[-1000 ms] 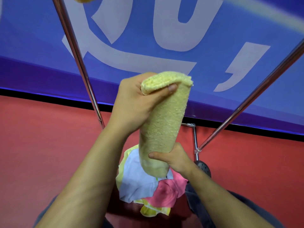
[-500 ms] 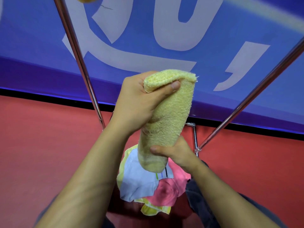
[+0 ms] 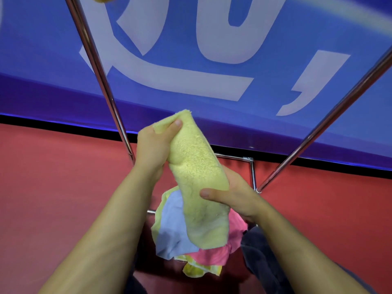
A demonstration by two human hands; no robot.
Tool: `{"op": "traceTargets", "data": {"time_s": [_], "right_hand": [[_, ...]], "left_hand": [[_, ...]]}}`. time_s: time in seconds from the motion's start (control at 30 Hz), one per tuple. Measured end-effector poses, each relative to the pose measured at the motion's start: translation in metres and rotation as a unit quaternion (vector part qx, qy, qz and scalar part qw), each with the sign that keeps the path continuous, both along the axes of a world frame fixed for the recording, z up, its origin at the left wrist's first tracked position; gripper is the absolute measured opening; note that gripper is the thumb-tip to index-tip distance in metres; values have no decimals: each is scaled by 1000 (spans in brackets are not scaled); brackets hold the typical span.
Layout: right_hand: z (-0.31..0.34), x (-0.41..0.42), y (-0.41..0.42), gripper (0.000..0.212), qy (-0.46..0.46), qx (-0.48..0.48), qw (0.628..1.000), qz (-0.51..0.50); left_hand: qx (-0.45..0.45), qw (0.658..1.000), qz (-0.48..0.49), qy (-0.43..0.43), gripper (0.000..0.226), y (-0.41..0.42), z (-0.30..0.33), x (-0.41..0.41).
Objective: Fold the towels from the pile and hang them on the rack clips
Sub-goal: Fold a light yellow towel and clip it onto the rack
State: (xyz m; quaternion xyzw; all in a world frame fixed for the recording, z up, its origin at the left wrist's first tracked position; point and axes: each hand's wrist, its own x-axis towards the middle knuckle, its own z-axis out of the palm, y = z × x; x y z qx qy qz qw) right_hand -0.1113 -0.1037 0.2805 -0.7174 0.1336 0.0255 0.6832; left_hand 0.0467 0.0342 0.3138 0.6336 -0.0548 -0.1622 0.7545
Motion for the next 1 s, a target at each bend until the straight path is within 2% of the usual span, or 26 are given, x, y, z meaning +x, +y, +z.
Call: {"op": "traceTargets", "data": {"time_s": [0.1, 0.2, 0.3, 0.4, 0.5, 0.53, 0.6, 0.67, 0.73, 0.87, 1.0], "right_hand": [[3, 0, -4, 95, -21, 10, 1000, 7], [7, -2, -6, 99, -22, 22, 999, 9], [13, -2, -6, 86, -53, -14, 998, 16], [15, -2, -5, 64, -61, 51, 997, 12], [18, -4, -7, 46, -62, 153, 986, -22], [20, -5, -8, 44, -67, 179, 981, -28], [25, -5, -11, 43, -84, 211, 973, -34], [26, -5, -15, 42, -108, 244, 963, -44], [27, -5, -19, 43, -106, 272, 953, -78], [26, -7, -26, 59, -106, 291, 946, -99], [26, -6, -27, 65, -100, 285, 948, -102]], "left_hand": [[9, 996, 6, 88, 14, 0, -24, 6], [32, 991, -7, 132, 16, -2, -43, 7], [63, 986, -26, 155, 17, -5, -62, 7], [119, 977, -101, 145, 26, -9, -74, 3], [204, 969, -129, 50, 41, -14, -68, -6], [203, 970, -134, 5, 41, -15, -61, -8], [128, 968, -216, -13, 39, -15, -47, -12], [42, 939, -337, 53, 59, -14, -33, -21], [10, 910, -398, 113, 76, -13, -24, -32], [-8, 902, -413, 123, 79, -13, -18, -46], [-26, 903, -414, 111, 80, -13, -23, -50]]}}
